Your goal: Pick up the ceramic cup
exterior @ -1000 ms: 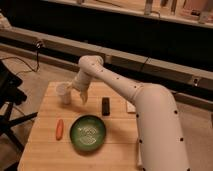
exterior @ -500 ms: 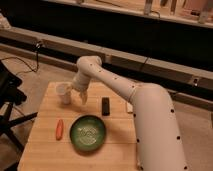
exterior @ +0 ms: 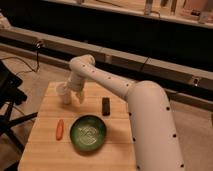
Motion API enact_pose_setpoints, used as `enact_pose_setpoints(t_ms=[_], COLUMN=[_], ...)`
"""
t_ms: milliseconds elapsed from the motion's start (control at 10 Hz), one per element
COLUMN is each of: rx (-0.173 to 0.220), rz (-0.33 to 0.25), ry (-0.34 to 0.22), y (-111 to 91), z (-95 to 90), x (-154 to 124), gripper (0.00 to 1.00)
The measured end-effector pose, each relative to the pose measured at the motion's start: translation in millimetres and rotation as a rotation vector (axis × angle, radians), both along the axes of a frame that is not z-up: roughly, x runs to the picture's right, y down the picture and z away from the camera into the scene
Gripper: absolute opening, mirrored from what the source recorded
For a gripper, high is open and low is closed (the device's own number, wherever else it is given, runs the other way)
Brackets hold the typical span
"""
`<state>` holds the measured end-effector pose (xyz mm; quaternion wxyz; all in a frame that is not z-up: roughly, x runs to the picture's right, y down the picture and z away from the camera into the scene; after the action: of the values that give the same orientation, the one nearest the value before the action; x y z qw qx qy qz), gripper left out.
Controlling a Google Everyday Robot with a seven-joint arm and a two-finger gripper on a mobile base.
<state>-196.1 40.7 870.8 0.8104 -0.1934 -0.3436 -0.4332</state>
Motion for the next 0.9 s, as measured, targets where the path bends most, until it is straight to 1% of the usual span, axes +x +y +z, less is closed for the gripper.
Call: enact_pose_setpoints(t_ms=[100,300,400,600,700,900], rx=[0.006,0.012,0.014,0.017,0.024,0.039], rz=[-0.004,-0.011,-0.01,-0.003,0.004,0.014], ry=[0.0,-0.008,-0.01,-0.017,-0.029,-0.073], y=[-0.9,-0.6,-0.6,-1.1,-3.8,-15.2], z=[0.4,0.2,0.1,-1.1,-4.7,-20.2], x=[0.1,-4.1,-4.7,-5.8,-5.2,-4.7], gripper=[0.62,0.41,0.28,0.08,0.01,0.0])
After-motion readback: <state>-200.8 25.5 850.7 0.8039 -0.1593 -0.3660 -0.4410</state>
